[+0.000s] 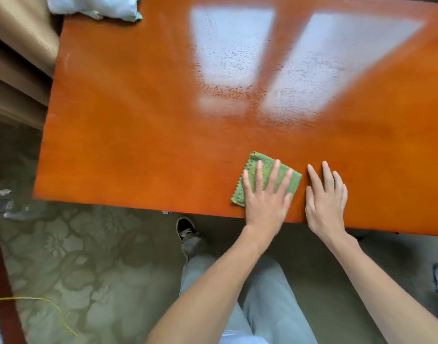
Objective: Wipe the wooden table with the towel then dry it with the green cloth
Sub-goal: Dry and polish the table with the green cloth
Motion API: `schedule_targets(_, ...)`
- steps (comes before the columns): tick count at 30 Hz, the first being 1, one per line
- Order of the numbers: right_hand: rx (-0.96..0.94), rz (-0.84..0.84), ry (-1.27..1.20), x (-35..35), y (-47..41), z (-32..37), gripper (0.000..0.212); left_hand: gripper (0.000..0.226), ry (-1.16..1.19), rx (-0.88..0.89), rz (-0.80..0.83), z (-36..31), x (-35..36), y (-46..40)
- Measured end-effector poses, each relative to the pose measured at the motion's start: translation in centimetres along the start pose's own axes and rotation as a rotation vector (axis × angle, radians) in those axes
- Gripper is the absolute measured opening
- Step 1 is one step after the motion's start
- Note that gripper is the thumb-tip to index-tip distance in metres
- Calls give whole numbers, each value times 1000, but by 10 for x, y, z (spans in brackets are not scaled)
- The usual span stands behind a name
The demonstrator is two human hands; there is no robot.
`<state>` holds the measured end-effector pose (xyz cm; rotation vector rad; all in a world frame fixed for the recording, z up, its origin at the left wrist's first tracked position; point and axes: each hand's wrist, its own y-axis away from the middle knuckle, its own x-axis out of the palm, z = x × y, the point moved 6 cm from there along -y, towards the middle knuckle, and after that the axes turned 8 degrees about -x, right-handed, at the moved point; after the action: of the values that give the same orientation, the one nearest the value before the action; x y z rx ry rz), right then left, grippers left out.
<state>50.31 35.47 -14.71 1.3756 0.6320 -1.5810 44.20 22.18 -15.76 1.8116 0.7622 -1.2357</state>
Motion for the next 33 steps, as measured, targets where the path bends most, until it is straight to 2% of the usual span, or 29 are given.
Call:
schedule_targets(3,-26,1,-26,-2,0,-4,50,61,-49,122,17,-30,7,9)
schedule_targets(6,-8,-45,-23,0,1,1,50,57,1,164,-30,12,-7,-3)
schedule_targets(10,4,-94,-34,4,-1,2,48,57,28,-173,-105,149,-42,-27)
schedule_targets(14,-28,-96,-35,2,-2,-5,48,58,67,-610,-190,301,-75,-15)
schedule_targets(17,-30,-96,-34,-2,-5,-17,49,57,118,-780,-216,339,-74,9)
schedule_targets(20,16,-112,-19,-7,-13,-38,51,57,152,-826,-273,294,-61,24)
schedule_targets(22,34,-116,-4,-9,-19,-53,51,56,149,-741,-269,239,-49,28)
schedule_targets(25,52,-119,12,-12,-23,-71,52,55,110,-541,-221,139,-24,26)
schedule_targets(29,51,-110,72,-10,-24,-70,53,55,47,-165,-122,-2,5,3)
schedule_targets(31,52,-106,97,-7,-24,-70,54,58,7,16,-77,-50,10,-11)
schedule_targets(33,54,-125,106,-6,-24,-71,54,59,-23,154,-48,-70,7,-31)
